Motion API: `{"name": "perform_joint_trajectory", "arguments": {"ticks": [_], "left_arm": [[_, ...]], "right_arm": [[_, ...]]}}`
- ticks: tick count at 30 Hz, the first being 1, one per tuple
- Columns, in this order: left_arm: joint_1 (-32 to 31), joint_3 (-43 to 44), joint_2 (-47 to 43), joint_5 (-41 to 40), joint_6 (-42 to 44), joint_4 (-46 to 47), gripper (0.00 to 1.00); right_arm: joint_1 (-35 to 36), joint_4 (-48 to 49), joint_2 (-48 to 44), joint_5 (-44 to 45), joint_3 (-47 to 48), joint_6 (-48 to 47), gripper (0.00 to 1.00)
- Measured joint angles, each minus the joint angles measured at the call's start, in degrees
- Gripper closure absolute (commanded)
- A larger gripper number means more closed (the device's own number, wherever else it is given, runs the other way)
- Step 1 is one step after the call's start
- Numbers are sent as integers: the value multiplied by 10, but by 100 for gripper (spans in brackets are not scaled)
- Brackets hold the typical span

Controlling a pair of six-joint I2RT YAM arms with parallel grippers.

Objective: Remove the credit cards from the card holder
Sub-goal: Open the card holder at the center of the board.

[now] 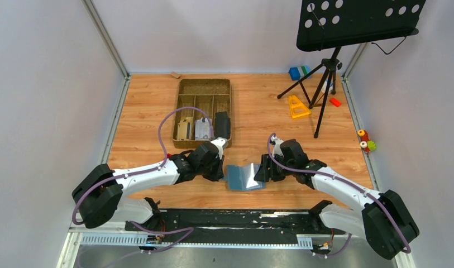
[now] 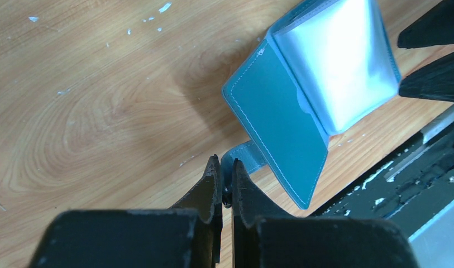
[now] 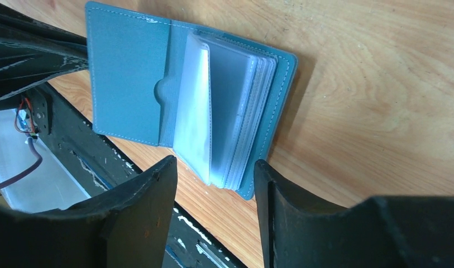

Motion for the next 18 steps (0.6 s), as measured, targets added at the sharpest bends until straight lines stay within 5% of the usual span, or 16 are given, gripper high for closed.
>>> {"name": "perform_joint_trajectory", "arguments": {"ticks": [11,18], "left_arm": [[0,-6,6,-7,14,3,100],[0,-12,24,7,19,16,100]], "right_arm": [[16,10,0,-29,30,12,49],[91,8,3,-26,92,7,65]]}}
